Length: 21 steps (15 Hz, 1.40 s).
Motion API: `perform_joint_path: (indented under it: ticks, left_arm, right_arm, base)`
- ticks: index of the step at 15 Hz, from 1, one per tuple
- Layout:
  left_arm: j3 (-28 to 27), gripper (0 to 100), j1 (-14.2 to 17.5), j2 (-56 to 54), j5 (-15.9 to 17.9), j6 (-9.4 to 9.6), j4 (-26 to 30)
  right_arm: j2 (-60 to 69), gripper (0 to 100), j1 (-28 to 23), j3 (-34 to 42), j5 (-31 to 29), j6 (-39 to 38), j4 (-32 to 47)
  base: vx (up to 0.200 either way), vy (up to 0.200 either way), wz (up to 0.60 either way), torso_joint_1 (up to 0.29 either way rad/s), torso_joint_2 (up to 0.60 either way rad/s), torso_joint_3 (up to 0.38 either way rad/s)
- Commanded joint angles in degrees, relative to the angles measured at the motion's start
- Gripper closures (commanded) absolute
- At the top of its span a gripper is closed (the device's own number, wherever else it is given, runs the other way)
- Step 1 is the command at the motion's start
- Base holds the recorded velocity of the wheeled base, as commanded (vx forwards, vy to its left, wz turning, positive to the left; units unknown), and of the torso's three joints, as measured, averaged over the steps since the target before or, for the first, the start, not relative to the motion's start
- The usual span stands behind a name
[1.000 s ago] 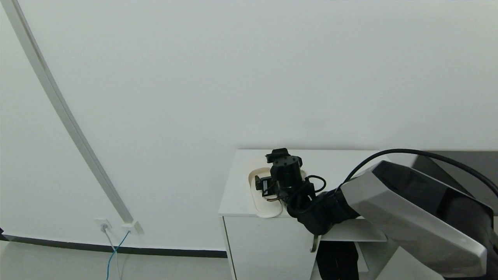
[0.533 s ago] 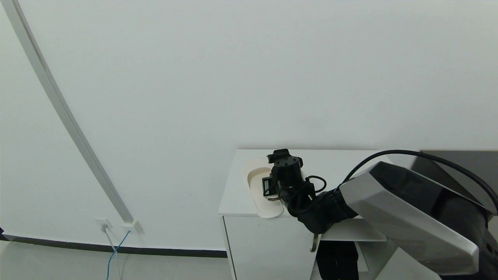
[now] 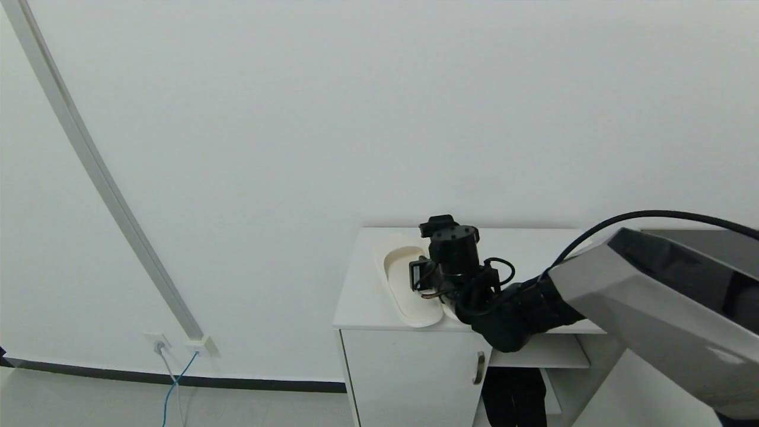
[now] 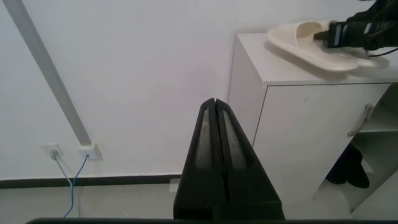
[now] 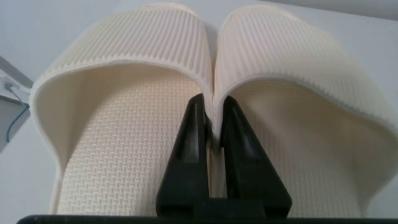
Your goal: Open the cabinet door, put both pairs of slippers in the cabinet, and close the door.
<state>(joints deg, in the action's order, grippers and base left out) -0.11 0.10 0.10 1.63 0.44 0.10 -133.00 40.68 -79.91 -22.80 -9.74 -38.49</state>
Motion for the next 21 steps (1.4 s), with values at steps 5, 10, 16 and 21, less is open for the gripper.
perform_joint_path:
  ticks: [5,10,16,21]
  left_arm:
    - [-0.07,100,-0.01,-0.01,-0.05,0.00,-0.01]
    - [0.02,100,-0.01,-0.01,0.04,0.00,-0.01]
    - [0.02,100,-0.01,-0.01,-0.05,0.00,-0.01]
    - [-0.07,100,-0.01,-0.01,-0.05,-0.18,-0.01]
  right_arm:
    - [28.59,100,-1.39,29.55,12.25,2.71,-2.82]
    - [43.09,100,-1.74,40.97,22.71,3.24,-2.47]
    - [47.31,100,-0.69,46.60,24.29,11.50,-2.12]
    - [50.56,100,-0.51,53.81,24.47,14.49,-2.47]
  base:
    - [0.000,0.000,0.00,0.000,0.00,0.000]
    - [0.000,0.000,0.00,0.000,0.00,0.000]
    - [0.000,0.000,0.00,0.000,0.00,0.000]
    - [-0.080,0.000,0.00,0.002,0.00,-0.001]
